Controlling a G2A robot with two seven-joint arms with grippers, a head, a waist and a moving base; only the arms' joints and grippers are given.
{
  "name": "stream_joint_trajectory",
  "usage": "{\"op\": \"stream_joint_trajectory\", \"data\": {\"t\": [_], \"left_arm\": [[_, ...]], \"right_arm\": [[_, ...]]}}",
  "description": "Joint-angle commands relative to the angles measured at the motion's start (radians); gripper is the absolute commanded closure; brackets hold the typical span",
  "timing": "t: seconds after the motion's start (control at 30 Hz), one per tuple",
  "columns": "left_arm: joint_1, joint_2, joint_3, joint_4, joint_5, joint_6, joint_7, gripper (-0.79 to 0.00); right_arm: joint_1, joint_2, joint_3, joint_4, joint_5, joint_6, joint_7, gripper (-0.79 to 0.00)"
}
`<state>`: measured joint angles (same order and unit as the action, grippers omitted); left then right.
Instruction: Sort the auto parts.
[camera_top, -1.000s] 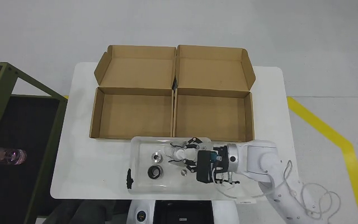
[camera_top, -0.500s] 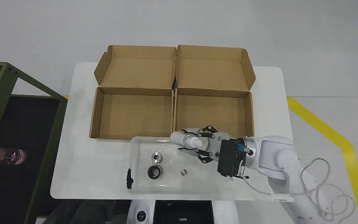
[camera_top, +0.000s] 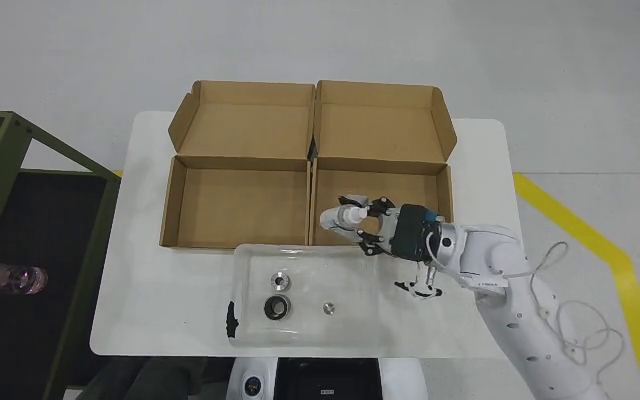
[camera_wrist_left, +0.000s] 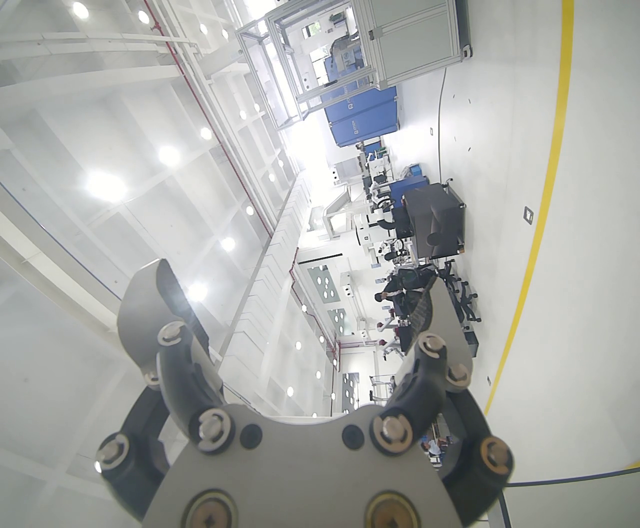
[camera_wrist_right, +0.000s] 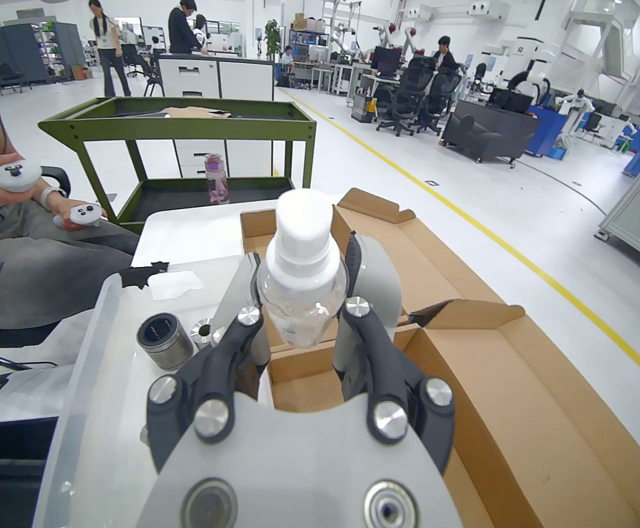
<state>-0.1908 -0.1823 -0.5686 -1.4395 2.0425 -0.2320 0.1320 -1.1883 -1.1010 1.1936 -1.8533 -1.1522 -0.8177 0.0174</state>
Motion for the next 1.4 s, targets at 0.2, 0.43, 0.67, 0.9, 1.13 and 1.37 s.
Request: {"op": "stream_joint_trajectory", "data": {"t": [0.2,0.43,0.67,0.9,1.13,1.37], "left_arm": [[0.0,0.0,0.0,0.0,0.0,0.0,0.0,-0.785],[0.0,0.0,0.0,0.0,0.0,0.0,0.0,-0.785],[0.0,0.0,0.0,0.0,0.0,0.0,0.0,-0.785],[0.0,0.0,0.0,0.0,0.0,0.0,0.0,-0.785],[0.0,0.0,0.0,0.0,0.0,0.0,0.0,-0.785],[0.0,0.0,0.0,0.0,0.0,0.0,0.0,-0.785]], "right_arm": [[0.102,-0.012,-0.041,0.154,-0.037,0.067,0.063,0.0],[0.18,-0.03,-0.097,0.285,0.006,0.092,0.071,0.0],[0.258,-0.059,-0.181,0.412,0.058,0.118,0.085,0.0],[0.32,-0.084,-0.244,0.503,0.05,0.147,0.092,0.0],[0.351,-0.1,-0.27,0.563,0.044,0.168,0.082,-0.028],[0.369,-0.112,-0.291,0.609,0.025,0.19,0.078,-0.151]]}}
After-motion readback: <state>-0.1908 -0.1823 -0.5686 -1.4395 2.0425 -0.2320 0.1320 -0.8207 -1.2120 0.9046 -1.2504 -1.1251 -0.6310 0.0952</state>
